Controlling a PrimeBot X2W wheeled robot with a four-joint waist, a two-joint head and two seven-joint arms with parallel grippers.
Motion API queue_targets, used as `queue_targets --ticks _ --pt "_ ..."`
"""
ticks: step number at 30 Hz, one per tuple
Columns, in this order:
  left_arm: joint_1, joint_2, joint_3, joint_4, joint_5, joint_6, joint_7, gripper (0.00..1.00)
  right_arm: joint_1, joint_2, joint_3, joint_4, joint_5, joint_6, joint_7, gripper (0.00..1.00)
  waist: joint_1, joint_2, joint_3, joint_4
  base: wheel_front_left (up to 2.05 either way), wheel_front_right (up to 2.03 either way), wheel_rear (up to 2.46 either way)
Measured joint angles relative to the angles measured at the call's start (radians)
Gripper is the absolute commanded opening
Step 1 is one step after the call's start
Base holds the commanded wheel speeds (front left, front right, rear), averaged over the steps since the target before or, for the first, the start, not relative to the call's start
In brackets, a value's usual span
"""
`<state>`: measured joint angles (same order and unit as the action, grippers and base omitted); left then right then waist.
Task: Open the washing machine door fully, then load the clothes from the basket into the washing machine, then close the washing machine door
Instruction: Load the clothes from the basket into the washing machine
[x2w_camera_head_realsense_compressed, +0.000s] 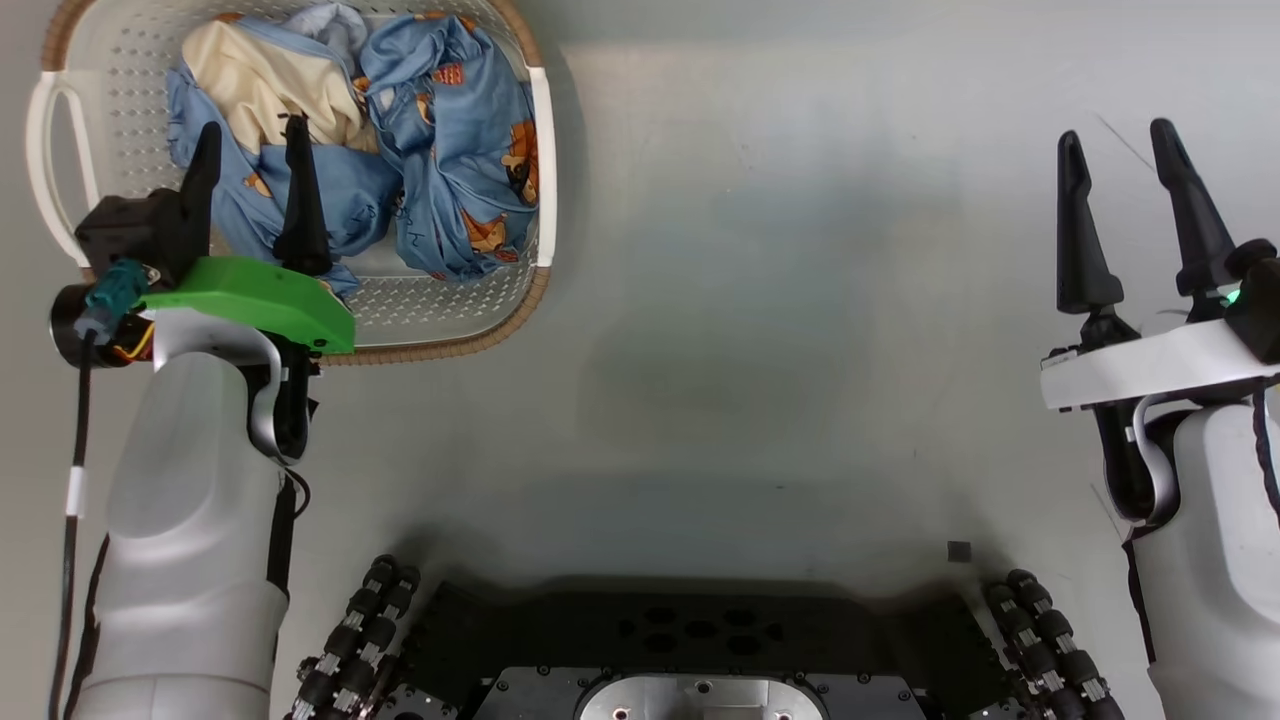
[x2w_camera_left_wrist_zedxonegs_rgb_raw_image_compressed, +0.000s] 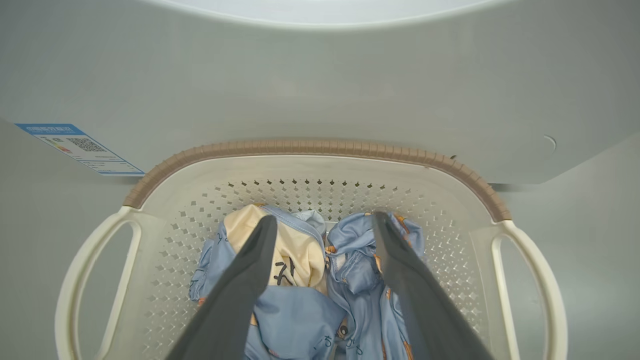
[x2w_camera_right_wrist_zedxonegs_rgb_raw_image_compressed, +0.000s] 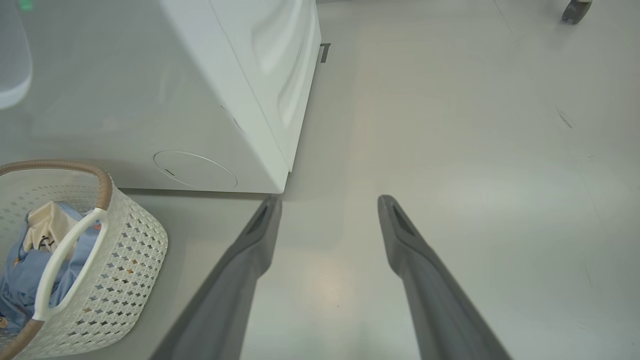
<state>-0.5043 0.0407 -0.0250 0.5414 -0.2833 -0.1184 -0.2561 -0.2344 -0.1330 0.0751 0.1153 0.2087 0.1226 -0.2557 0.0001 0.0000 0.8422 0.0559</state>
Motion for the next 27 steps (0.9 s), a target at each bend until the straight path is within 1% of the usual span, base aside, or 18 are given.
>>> queue_targets --ticks 9,15,20,21,27 --pt "-0.083 0.015 0.019 0.111 0.000 0.000 0.032 1.00 -0.021 0.004 0.001 -0.013 0.000 0.000 0.000 1.00 0.0000 0.0000 0.065 -0.021 0.00 0.00 0.00" --pt "-0.142 0.043 0.024 0.177 0.002 0.006 0.051 1.00 -0.023 0.005 -0.005 -0.021 0.000 0.000 0.000 1.00 0.0000 0.0000 0.108 -0.032 0.00 0.00 0.00" --pt "-0.188 0.046 0.029 0.235 0.003 0.017 0.077 1.00 -0.023 0.005 -0.008 -0.032 -0.002 0.000 0.000 1.00 0.0000 0.0001 0.140 -0.038 0.00 0.00 0.00" --pt "-0.195 0.048 0.029 0.249 0.003 0.024 0.081 1.00 -0.023 0.005 -0.008 -0.034 -0.002 0.000 0.000 1.00 0.0000 0.0000 0.146 -0.038 0.00 0.00 0.00" --pt "-0.227 0.069 0.036 0.316 0.003 0.044 0.107 1.00 -0.023 0.006 -0.009 -0.041 -0.009 0.000 0.000 1.00 0.0000 0.0000 0.176 -0.041 0.00 0.00 0.00"
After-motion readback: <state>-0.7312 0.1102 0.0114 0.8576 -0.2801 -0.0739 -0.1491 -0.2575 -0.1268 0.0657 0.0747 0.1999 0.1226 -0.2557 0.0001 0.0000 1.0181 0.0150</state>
